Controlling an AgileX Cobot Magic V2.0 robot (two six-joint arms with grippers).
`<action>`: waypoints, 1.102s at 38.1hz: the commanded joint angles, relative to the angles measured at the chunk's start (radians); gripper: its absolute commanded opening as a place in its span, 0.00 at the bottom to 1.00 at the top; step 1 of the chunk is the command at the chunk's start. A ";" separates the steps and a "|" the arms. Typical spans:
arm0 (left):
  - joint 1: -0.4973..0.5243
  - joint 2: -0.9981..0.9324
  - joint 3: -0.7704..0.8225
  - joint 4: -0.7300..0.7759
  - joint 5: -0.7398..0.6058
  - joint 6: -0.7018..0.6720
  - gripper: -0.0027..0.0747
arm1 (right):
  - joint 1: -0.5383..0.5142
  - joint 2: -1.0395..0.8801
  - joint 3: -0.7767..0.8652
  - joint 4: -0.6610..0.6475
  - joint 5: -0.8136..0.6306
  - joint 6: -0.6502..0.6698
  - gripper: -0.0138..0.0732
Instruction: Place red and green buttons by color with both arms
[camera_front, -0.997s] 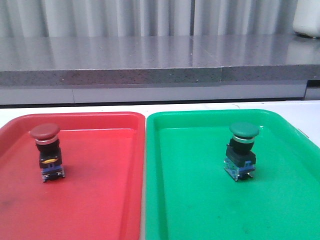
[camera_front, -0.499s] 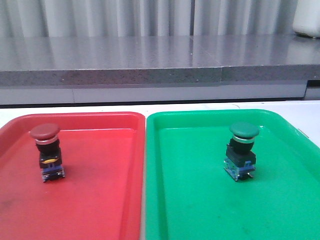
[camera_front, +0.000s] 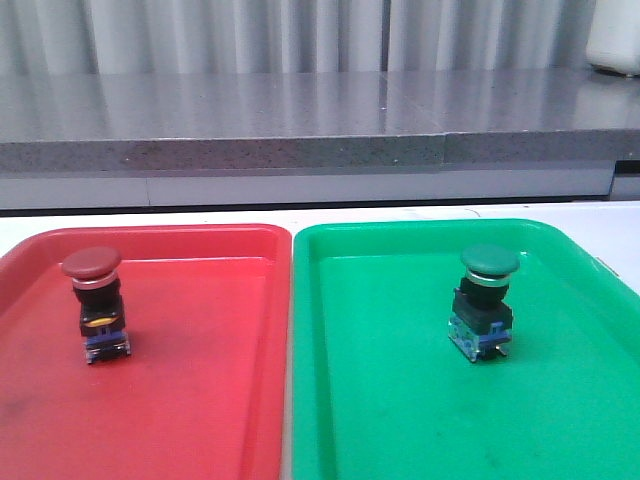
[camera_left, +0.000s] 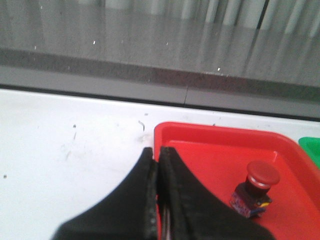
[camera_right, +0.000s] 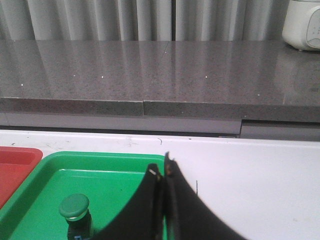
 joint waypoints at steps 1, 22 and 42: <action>0.012 -0.018 0.028 -0.017 -0.111 0.000 0.01 | -0.008 0.011 -0.026 -0.017 -0.081 -0.009 0.08; 0.014 -0.018 0.139 -0.019 -0.312 0.000 0.01 | -0.008 0.011 -0.026 -0.017 -0.081 -0.009 0.08; 0.014 -0.018 0.139 -0.019 -0.312 0.000 0.01 | -0.008 0.011 -0.026 -0.017 -0.081 -0.009 0.08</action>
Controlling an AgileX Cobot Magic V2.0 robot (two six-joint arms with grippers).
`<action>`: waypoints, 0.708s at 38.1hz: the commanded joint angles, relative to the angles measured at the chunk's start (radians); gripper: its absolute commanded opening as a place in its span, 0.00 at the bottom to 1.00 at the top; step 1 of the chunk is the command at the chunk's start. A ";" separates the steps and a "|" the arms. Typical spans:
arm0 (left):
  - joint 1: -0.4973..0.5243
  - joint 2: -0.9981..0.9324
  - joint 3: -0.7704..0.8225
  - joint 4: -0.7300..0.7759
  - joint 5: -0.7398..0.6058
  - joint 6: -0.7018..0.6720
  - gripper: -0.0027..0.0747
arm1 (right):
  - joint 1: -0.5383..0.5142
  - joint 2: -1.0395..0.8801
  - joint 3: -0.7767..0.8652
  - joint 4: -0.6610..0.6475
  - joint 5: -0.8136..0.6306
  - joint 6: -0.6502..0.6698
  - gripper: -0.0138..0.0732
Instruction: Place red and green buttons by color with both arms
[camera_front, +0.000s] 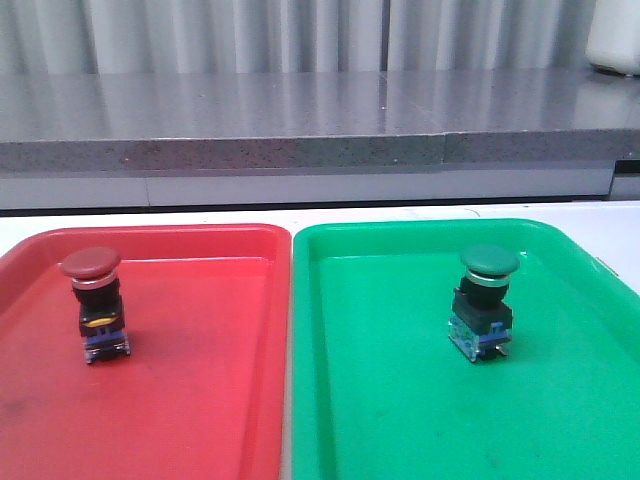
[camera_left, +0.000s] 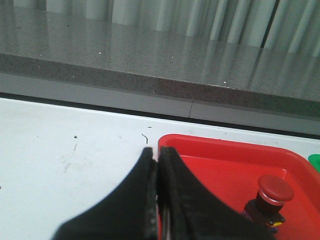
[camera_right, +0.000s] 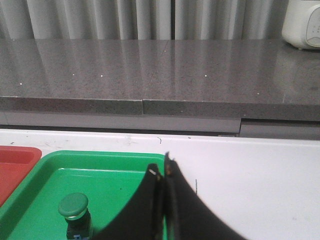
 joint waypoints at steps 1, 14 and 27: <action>-0.001 -0.018 0.024 -0.011 -0.087 0.000 0.01 | -0.008 0.011 -0.029 -0.017 -0.081 -0.009 0.08; -0.001 -0.018 0.024 -0.011 -0.087 0.000 0.01 | -0.031 -0.022 0.066 0.076 -0.163 -0.167 0.08; -0.001 -0.018 0.024 -0.011 -0.087 0.000 0.01 | -0.139 -0.158 0.325 0.195 -0.327 -0.243 0.08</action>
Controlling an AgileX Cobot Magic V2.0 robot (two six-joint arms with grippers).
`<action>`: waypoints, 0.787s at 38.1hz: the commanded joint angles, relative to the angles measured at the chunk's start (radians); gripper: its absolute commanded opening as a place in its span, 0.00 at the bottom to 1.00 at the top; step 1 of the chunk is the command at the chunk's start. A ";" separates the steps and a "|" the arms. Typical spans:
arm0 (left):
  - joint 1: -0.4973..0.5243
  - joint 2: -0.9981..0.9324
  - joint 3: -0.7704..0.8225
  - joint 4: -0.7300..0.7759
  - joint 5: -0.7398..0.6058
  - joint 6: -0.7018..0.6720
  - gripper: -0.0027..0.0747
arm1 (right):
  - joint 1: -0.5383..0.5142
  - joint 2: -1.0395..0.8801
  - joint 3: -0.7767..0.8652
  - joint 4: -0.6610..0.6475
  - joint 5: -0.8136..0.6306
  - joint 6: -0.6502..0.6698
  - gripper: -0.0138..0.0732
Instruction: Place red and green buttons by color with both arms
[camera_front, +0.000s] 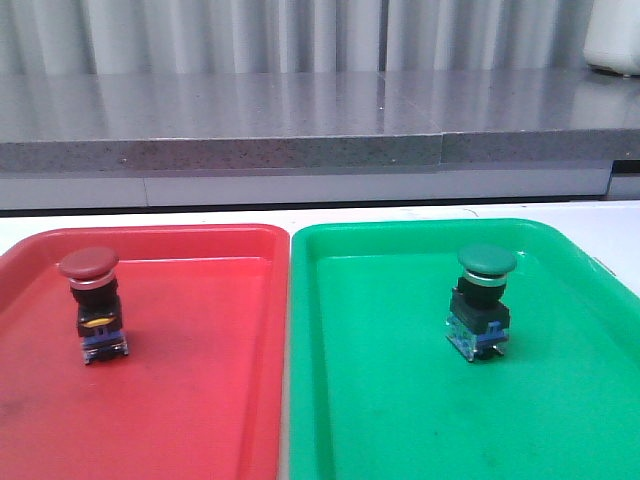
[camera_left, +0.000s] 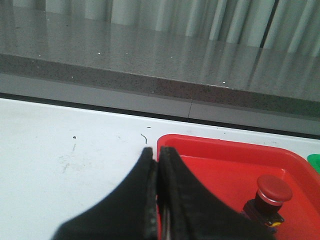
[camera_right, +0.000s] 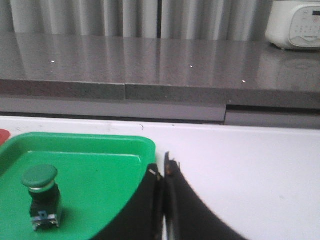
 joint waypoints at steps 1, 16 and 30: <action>-0.001 -0.017 0.024 -0.011 -0.087 0.000 0.01 | -0.017 -0.023 0.029 0.010 -0.109 -0.012 0.08; -0.001 -0.017 0.024 -0.011 -0.087 0.000 0.01 | -0.018 -0.022 0.027 0.004 -0.065 -0.012 0.08; -0.001 -0.017 0.024 -0.011 -0.087 0.000 0.01 | -0.018 -0.022 0.027 0.004 -0.065 -0.012 0.08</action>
